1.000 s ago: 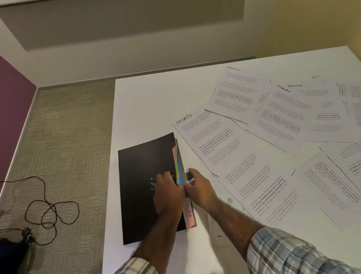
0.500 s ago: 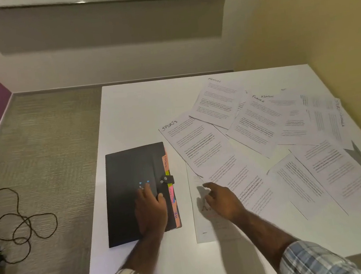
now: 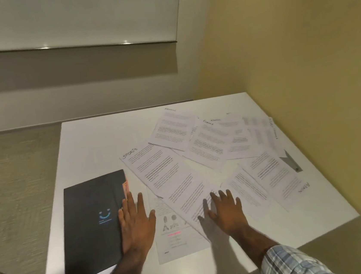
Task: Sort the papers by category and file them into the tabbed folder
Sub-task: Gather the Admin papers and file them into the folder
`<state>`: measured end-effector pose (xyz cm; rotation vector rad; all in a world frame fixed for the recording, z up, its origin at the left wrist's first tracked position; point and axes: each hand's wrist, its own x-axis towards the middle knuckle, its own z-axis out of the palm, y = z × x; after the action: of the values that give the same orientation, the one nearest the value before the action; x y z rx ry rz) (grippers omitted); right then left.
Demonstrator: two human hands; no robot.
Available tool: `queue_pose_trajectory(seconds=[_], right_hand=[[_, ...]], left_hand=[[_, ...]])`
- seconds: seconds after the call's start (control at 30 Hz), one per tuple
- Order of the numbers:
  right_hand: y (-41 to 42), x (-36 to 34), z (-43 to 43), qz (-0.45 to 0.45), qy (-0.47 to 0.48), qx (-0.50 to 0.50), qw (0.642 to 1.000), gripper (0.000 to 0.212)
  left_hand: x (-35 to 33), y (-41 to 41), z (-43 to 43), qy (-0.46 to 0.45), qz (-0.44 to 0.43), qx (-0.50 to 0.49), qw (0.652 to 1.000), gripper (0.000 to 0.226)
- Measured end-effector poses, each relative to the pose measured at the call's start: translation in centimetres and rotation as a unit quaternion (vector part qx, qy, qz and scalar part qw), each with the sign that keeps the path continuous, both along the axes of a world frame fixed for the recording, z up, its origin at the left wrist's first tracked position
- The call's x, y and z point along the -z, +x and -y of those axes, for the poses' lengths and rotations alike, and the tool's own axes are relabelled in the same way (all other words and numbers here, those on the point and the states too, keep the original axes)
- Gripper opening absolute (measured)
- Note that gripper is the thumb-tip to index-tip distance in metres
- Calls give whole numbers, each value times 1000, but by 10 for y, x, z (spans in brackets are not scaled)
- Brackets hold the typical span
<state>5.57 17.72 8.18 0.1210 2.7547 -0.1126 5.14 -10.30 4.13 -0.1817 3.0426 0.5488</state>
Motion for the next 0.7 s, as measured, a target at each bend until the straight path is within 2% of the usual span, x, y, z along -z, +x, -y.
queue_pose_trajectory(seconds=[0.13,0.27,0.47,0.6,0.7], right_hand=[[-13,-3,-40,-33,-24,25,999,114],[-25,0,-97,-39,-54,27,997,100],[-36,18,-213,-30,-64,24,997,73],[-41,39,-281,-5,-80,67,995,73],[-34,59,-318,-15,-83,128,988,79]], left_hand=[[-4,-11,-58,-1,-18,59,998,76],[-2,-27,-129,-23,-8,87,996,78],[-3,-49,-247,-3,59,91,994,72],[6,-50,-313,-32,111,153,981,76],[29,-54,-350,-72,175,242,952,85]])
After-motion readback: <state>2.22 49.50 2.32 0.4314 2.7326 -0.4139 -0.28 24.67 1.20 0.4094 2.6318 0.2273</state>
